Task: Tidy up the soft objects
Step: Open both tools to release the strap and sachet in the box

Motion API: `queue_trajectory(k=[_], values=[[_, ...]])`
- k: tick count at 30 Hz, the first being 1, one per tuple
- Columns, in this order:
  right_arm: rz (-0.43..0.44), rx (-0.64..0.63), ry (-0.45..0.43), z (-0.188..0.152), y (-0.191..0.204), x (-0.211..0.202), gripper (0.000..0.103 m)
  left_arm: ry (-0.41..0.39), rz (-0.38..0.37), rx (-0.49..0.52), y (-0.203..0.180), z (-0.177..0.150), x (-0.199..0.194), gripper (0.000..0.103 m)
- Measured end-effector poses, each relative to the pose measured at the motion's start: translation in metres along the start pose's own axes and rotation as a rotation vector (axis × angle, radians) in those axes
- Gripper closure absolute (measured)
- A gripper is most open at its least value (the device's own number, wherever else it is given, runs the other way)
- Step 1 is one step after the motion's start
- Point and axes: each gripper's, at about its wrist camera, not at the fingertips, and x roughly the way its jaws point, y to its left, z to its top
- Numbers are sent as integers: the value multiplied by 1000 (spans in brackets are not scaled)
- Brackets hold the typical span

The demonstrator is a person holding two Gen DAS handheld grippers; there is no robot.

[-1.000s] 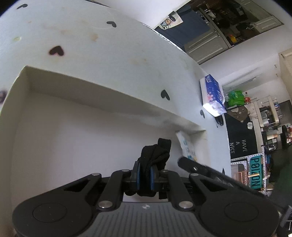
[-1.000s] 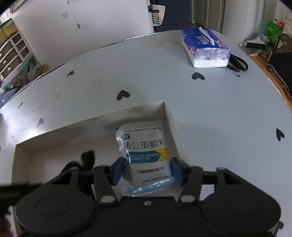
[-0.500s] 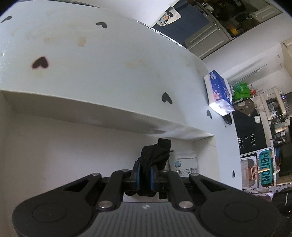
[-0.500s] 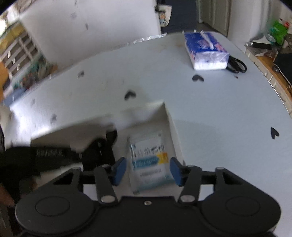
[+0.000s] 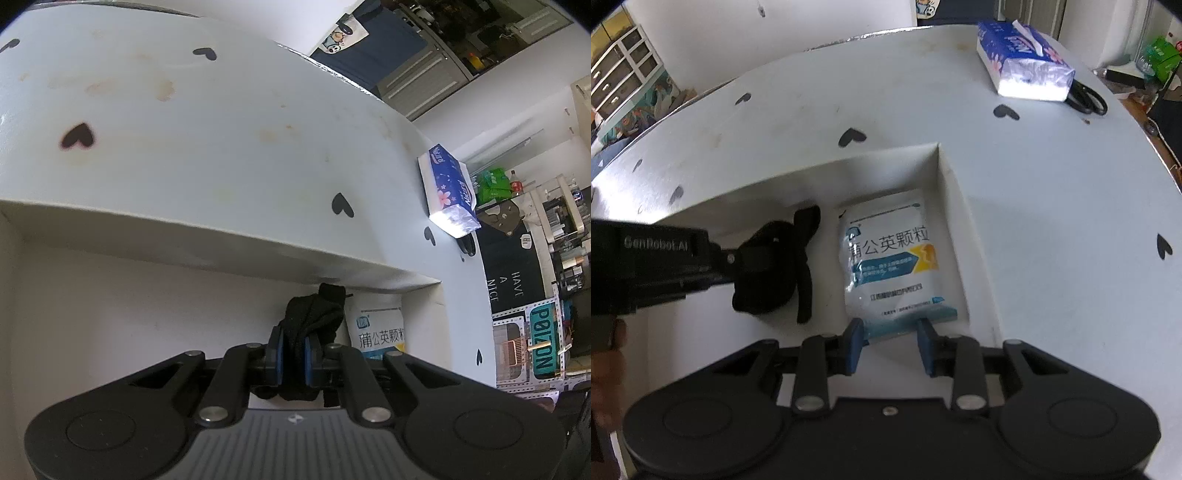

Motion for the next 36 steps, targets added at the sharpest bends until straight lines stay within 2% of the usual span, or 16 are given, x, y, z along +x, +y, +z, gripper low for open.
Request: queue_trajectory(k=[2, 10, 13, 15, 22, 24, 36], values=[[-5, 2, -9, 2, 1, 0, 69, -7, 0, -7, 0, 0, 0, 90], [15, 5, -46, -1, 1, -15, 67, -2, -35, -8, -3, -2, -5, 59], [19, 11, -75, -3, 0, -23, 58, -9, -26, 14, -7, -4, -11, 50], [29, 9, -99, -5, -2, -28, 51, -11, -13, 30, -10, -5, -14, 48], [28, 3, -166, -11, -4, -48, 37, -51, 35, 75, -15, -14, -36, 27], [29, 6, -179, -12, -5, -52, 30, -63, 47, 87, -16, -17, -42, 25], [34, 10, -261, -34, -12, -81, 18, -136, 105, 132, -18, -44, -85, 4]])
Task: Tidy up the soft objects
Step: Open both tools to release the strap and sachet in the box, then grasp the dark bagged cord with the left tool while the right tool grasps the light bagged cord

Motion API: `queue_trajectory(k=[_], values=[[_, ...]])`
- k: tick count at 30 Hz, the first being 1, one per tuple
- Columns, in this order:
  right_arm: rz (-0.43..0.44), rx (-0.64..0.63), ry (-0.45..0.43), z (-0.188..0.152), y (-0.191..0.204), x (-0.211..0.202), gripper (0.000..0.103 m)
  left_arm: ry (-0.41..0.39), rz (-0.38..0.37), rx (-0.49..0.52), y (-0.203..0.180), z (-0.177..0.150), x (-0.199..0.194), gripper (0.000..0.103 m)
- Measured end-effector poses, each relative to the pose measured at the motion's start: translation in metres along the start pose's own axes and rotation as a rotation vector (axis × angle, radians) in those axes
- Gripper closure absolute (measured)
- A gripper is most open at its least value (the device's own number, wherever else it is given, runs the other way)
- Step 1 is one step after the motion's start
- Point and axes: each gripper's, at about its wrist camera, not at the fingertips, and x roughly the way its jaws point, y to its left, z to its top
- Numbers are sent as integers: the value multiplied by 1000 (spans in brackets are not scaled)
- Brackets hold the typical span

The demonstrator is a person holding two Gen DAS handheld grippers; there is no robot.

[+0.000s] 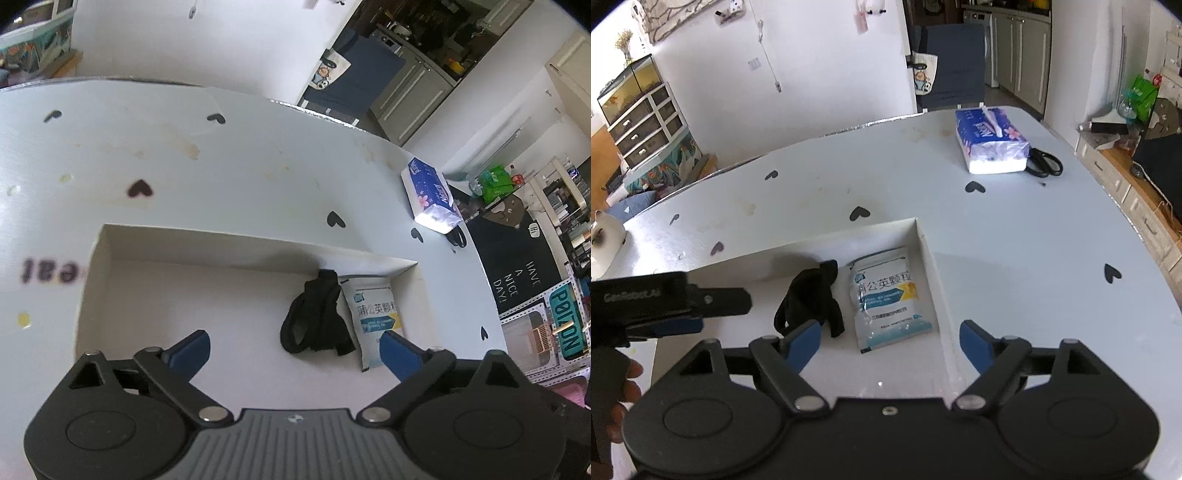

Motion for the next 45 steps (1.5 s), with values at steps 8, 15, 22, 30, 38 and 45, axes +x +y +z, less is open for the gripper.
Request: queue_trajectory(k=[8, 15, 22, 30, 38, 45], values=[[-5, -9, -43, -11, -2, -20, 13, -58, 50, 29, 3, -17, -29, 0], [3, -45, -90, -21, 1, -35, 2, -89, 99, 66, 5, -40, -45, 0], [-19, -78, -133, -32, 4, -45, 0, -140, 122, 129, 7, -56, -60, 0], [-40, -104, -163, -41, 8, -51, 0, -201, 141, 178, 14, -66, -74, 0], [-29, -142, -193, -50, 29, -56, 0, -215, 162, 198, 31, -69, -86, 0], [-35, -137, -191, -54, 55, -54, 0, -235, 176, 168, 66, -66, -102, 0]])
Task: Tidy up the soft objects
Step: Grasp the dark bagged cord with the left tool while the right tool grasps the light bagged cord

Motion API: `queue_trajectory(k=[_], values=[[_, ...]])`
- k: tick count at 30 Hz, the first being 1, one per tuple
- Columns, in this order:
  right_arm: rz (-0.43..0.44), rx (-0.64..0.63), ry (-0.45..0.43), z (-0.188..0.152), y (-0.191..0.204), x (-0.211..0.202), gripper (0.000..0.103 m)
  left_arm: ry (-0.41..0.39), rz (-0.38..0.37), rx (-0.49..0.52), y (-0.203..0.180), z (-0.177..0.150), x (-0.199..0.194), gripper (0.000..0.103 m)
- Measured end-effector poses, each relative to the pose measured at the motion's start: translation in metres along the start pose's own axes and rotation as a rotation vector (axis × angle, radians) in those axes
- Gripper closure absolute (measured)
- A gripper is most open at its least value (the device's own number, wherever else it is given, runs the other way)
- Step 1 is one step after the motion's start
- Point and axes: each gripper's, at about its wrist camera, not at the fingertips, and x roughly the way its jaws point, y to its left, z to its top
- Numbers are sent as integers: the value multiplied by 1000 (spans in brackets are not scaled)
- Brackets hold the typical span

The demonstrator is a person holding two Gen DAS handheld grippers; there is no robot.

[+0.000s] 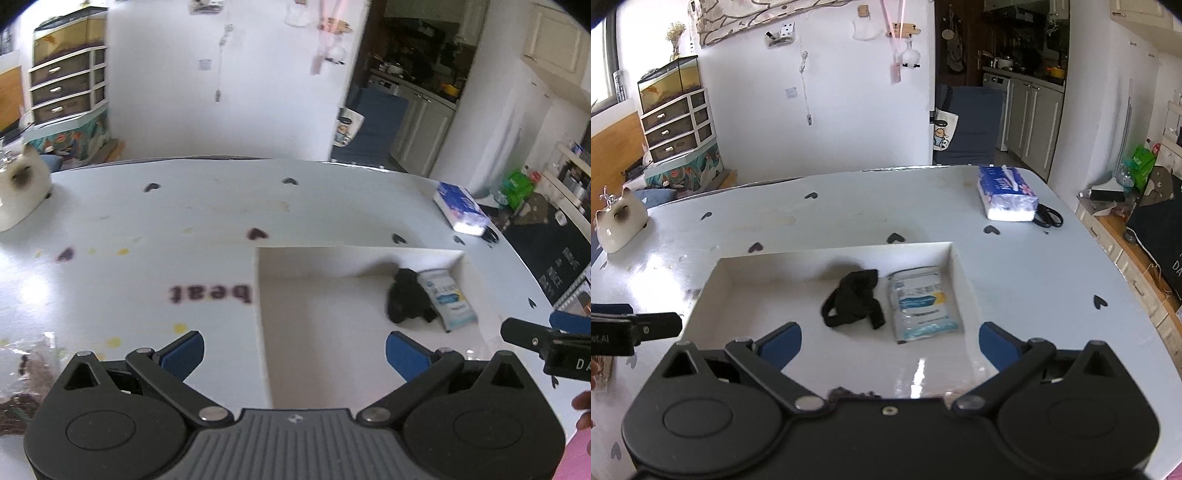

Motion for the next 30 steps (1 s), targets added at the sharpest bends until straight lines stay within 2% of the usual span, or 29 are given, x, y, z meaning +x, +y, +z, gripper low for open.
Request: queue_trajectory(k=[14, 24, 30], values=[[50, -36, -2, 7, 102, 15, 0, 3, 68, -107, 115, -1, -22, 0], [161, -142, 19, 14, 194, 35, 0, 25, 115, -203, 194, -20, -42, 0], [232, -223, 54, 11, 256, 52, 0, 65, 57, -296, 241, -38, -57, 0]])
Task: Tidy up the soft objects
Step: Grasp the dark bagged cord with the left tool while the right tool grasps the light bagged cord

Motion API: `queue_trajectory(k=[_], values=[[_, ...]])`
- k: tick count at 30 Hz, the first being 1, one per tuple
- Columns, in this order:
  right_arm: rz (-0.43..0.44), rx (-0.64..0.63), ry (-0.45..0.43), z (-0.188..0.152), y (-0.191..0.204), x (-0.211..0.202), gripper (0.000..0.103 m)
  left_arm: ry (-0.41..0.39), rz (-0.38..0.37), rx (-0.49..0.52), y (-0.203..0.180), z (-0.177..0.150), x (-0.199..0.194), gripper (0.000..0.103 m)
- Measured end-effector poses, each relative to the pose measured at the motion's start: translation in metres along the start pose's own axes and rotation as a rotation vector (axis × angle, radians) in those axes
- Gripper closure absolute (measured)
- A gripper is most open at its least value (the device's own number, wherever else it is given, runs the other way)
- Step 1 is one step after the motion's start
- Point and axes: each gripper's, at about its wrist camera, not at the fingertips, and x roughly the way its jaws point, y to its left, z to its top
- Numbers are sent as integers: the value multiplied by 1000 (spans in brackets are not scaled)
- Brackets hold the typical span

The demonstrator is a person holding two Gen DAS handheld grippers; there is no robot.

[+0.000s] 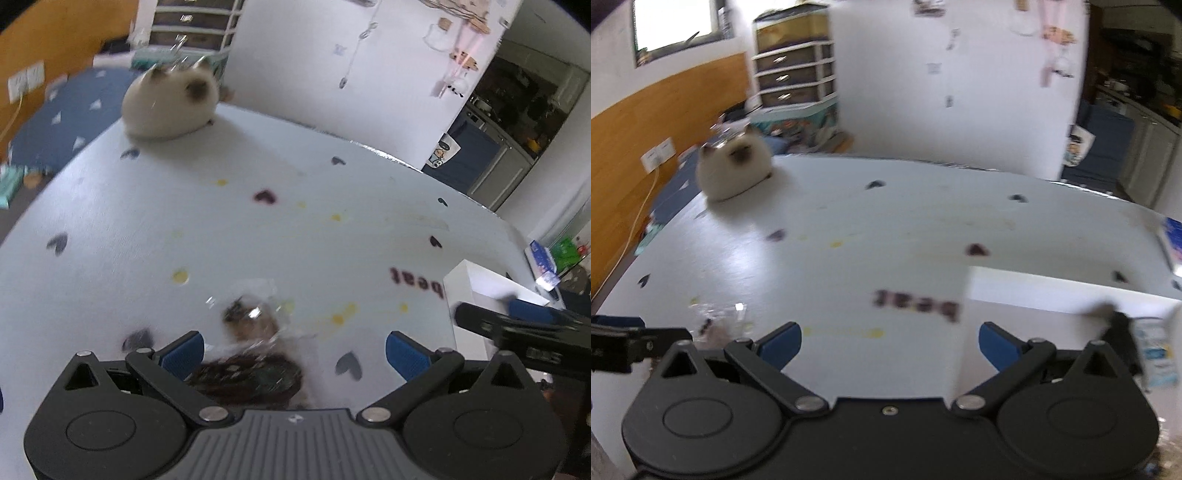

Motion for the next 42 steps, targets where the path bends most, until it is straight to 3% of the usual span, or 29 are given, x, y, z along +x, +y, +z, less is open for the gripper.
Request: queue_trajectory(k=[9, 13, 20, 24, 28, 32, 37, 42], values=[[61, -68, 111, -1, 68, 50, 0, 172, -132, -71, 53, -16, 4, 0], [59, -88, 157, -9, 87, 65, 0, 238, -168, -169, 78, -23, 14, 0], [81, -87, 199, -16, 105, 69, 0, 218, -232, -409, 123, -26, 24, 0], [101, -117, 204, -18, 119, 68, 0, 190, -233, -456, 134, -16, 27, 0], [122, -171, 215, -22, 136, 69, 0, 175, -183, -403, 127, -2, 34, 0], [150, -233, 229, -25, 153, 70, 0, 165, -112, -267, 113, 10, 40, 1], [150, -250, 243, -27, 160, 71, 0, 187, -41, -89, 94, 11, 42, 18], [136, -185, 254, -25, 154, 74, 18, 191, 12, 5, 89, 7, 40, 31]])
